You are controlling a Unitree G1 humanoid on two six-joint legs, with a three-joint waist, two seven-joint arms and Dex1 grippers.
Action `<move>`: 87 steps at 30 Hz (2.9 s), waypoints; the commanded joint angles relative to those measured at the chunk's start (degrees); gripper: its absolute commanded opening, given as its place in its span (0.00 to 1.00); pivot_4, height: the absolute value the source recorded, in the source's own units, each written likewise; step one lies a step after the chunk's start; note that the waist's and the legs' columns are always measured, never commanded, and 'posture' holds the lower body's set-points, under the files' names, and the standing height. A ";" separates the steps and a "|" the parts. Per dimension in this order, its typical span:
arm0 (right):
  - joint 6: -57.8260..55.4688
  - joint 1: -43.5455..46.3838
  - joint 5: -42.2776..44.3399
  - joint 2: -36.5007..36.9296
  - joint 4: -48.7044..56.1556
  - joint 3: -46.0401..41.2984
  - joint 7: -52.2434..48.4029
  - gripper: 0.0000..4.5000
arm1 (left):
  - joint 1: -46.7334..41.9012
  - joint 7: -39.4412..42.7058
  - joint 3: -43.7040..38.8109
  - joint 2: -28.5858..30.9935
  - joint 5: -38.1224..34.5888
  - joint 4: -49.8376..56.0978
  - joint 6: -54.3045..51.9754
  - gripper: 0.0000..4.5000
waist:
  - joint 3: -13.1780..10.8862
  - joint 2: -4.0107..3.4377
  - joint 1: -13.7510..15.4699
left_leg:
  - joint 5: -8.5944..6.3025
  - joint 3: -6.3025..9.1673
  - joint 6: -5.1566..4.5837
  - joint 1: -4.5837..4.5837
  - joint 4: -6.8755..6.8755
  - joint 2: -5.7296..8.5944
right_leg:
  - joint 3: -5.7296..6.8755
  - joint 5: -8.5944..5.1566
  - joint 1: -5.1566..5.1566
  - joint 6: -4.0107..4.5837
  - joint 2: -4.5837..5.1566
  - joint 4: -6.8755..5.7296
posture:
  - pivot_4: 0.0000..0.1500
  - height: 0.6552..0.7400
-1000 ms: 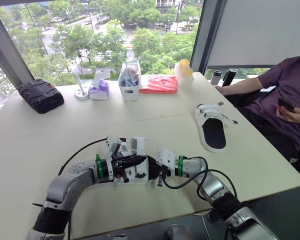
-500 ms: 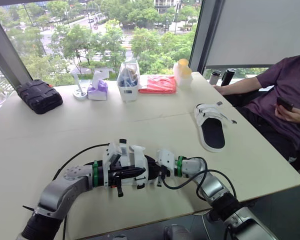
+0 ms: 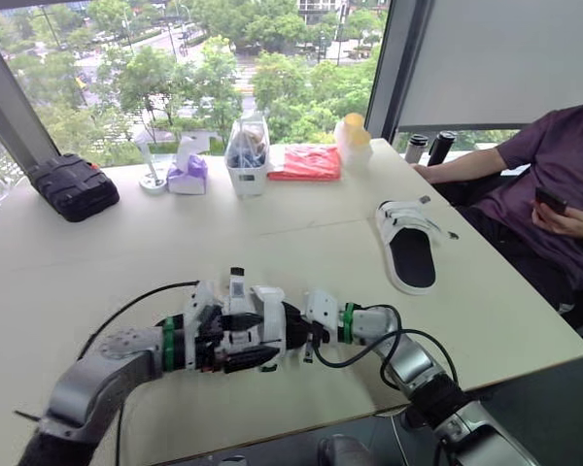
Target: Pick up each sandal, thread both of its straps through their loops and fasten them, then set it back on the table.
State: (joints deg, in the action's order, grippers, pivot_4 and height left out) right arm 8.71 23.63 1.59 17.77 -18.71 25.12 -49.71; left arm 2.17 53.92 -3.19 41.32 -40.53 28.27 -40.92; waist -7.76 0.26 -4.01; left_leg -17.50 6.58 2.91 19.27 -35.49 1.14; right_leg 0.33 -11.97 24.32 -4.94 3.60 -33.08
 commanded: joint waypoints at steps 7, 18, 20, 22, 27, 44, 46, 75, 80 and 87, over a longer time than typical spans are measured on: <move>-4.98 -2.45 -6.63 1.66 -11.89 3.45 0.13 0.00 | 6.45 -1.19 3.25 1.51 3.25 3.93 1.82 0.88 | 0.00 -0.15 0.03 | -0.03 0.02 0.05 0.14 -0.20 0.00 | 0.18 0.00 0.13 0.00 -0.03 0.38 | 1.00 1.00; -5.39 -3.63 -6.49 3.10 -10.28 2.82 -0.07 0.00 | -1.32 -0.95 10.81 -3.76 8.22 -5.59 4.37 0.88 | -0.02 -0.30 0.51 | -0.09 0.15 0.13 0.12 -0.14 -0.16 | 0.94 0.00 -0.02 0.00 0.18 0.99 | 1.00 1.00; -5.45 -3.63 -6.49 3.10 -10.26 2.73 0.00 0.00 | -2.35 -0.75 11.82 -4.62 8.43 -6.31 4.29 0.83 | -0.02 -0.29 0.80 | -0.09 0.13 0.13 0.10 -0.16 -0.16 | 0.94 0.00 -0.03 0.00 0.17 0.98 | 1.00 1.00; -5.55 -3.58 -6.52 2.98 -10.29 2.65 0.19 0.00 | -3.01 -0.30 13.36 -4.86 9.48 -6.95 4.56 0.69 | -0.02 -0.29 1.01 | -0.09 0.12 0.13 0.10 -0.16 -0.16 | 0.94 0.00 -0.02 0.00 0.16 0.98 | 1.00 1.00; -5.61 -3.59 -6.57 2.86 -10.29 2.57 0.34 0.00 | -4.19 -1.24 13.85 -5.71 9.40 -6.01 3.19 0.14 | -0.02 -0.30 1.17 | -0.09 0.09 0.12 0.10 -0.16 -0.15 | 0.94 0.00 -0.06 0.00 0.16 0.94 | 1.00 1.00; -4.76 -2.90 -6.98 2.40 -11.73 2.90 0.26 0.00 | -1.65 5.39 2.98 5.91 -17.50 7.07 -17.02 0.01 | -0.03 -0.31 1.12 | -0.09 0.06 0.12 0.02 -0.15 -0.17 | 0.96 0.00 0.07 0.00 0.11 0.89 | 1.00 1.00; -4.83 -2.78 -6.94 2.21 -11.70 2.95 0.32 0.00 | -1.47 3.40 1.65 3.57 -19.69 6.71 -16.61 0.01 | -0.03 -0.30 0.81 | -0.08 0.04 0.11 0.02 -0.12 -0.17 | 0.96 0.01 0.07 0.00 0.09 0.88 | 1.00 1.00; -5.07 -3.21 -6.80 2.23 -11.93 2.71 1.77 0.00 | -20.41 -4.03 -3.51 -13.34 -9.89 -20.82 -6.95 0.52 | -0.01 -0.13 1.47 | -0.04 0.19 0.04 -0.17 -0.18 -0.08 | 0.98 0.20 -0.53 0.29 -0.02 0.53 | 1.00 1.00; -5.05 -3.19 -6.77 2.04 -12.13 2.74 1.88 0.00 | -26.06 -3.60 -3.75 -9.80 -8.42 -18.29 -6.07 0.52 | -0.04 -0.13 1.46 | -0.02 0.20 0.01 -0.21 -0.17 -0.08 | 0.99 0.20 -0.56 0.29 -0.02 0.53 | 1.00 1.00; -4.86 -2.24 -6.79 1.37 -13.22 2.83 2.08 0.00 | -33.18 1.40 6.12 -6.12 6.52 -23.30 5.21 0.52 | -0.10 -0.13 1.39 | -0.01 0.17 0.00 -0.59 -0.12 -0.07 | 0.97 0.20 -0.69 0.29 -0.03 0.53 | 1.00 1.00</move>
State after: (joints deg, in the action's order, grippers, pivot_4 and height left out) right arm 9.32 24.48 1.30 17.90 -20.07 25.23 -49.32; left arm -30.24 53.60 0.99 34.70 -37.03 5.48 -38.55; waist -7.86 0.13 -2.61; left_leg -17.53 6.71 2.95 18.56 -35.60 1.06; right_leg 1.28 -11.77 23.55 -4.65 3.58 -32.55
